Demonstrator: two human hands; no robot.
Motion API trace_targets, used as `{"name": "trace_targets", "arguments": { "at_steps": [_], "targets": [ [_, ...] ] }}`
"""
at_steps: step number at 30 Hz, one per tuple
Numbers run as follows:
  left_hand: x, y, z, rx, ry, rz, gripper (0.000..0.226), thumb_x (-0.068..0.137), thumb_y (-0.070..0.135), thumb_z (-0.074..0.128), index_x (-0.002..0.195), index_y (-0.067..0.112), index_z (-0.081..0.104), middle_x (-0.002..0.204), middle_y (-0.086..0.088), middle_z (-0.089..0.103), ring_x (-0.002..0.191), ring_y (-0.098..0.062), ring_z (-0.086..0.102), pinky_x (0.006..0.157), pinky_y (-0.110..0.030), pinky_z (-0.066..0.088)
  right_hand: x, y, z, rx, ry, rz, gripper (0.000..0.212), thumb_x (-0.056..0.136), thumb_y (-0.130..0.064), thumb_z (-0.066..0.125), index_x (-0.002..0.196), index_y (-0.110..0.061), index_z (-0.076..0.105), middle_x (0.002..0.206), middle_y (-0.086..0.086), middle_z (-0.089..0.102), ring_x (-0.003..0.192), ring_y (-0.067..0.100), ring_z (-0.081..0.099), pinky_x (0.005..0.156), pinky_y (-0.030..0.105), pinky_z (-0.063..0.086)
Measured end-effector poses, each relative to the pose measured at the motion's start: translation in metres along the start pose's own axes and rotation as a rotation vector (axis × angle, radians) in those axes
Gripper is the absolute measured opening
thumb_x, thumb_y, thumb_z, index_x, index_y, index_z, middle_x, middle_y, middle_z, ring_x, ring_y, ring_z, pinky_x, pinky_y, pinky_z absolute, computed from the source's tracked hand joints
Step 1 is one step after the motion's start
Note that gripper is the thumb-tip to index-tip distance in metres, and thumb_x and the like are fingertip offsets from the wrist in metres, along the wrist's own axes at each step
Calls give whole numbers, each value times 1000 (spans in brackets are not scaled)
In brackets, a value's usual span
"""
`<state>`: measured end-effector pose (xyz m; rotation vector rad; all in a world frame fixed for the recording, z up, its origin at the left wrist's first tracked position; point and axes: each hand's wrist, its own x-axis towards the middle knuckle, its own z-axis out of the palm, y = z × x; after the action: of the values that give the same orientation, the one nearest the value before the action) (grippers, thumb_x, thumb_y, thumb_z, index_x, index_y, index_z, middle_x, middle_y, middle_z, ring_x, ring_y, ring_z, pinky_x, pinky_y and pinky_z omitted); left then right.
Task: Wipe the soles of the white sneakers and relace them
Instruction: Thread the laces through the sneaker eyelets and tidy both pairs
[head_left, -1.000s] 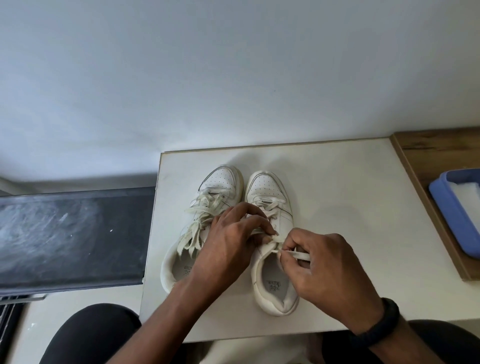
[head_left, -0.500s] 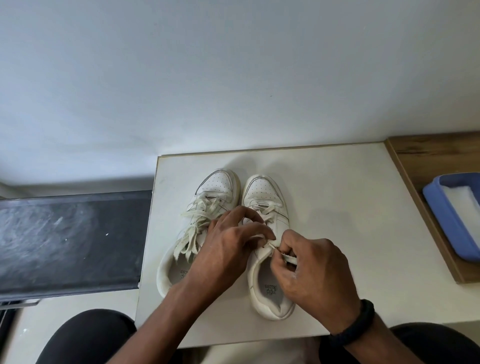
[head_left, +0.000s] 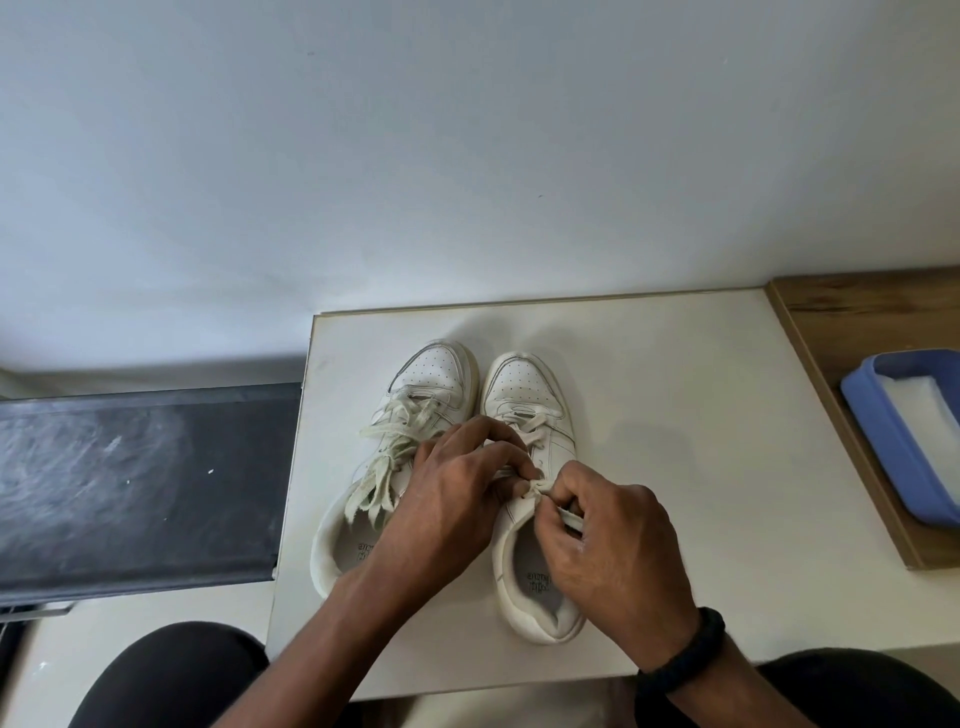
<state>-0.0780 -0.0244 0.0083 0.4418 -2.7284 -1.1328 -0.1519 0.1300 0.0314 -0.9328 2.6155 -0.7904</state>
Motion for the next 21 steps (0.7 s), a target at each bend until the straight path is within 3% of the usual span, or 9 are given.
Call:
{"name": "trace_targets", "arguments": {
  "at_steps": [3,6,10,16,21],
  "targets": [
    [0,1,-1,23,-11,-1,19,96,37,57,103,30,73,119,13,63,119,-12,58,101,-39,38,0,1,0,-28,5,-29,24,90,-30,65,76,-30,46,52,-13,46,44,8,47,46,15,33],
    [-1,2,-2,40,-42,-3,21,96,31,55,108,32,72,123,11,61,123,-13,56,102,-40,36,1,-2,0,-91,56,-69,21,87,-30,67,77,-26,49,53,-13,45,43,10,42,45,14,28],
    [-1,2,-2,19,-32,-8,21,94,29,57,107,32,73,121,11,62,120,-14,58,102,-45,40,3,-2,-1,-101,48,-51,26,89,-36,70,77,-30,47,56,-16,46,47,10,47,46,19,35],
    [-1,1,-6,-1,-55,7,20,97,19,68,109,33,76,123,10,61,122,-15,57,104,-48,40,7,-5,-3,-181,67,-40,31,79,-35,82,73,-27,53,51,-12,46,45,9,35,48,8,10],
    [-4,6,-1,115,64,6,18,91,29,65,106,32,73,119,8,64,117,-18,61,98,-45,43,10,-3,-12,-128,-40,25,27,91,-52,65,88,-33,46,74,-14,55,69,9,54,53,14,31]
  ]
}}
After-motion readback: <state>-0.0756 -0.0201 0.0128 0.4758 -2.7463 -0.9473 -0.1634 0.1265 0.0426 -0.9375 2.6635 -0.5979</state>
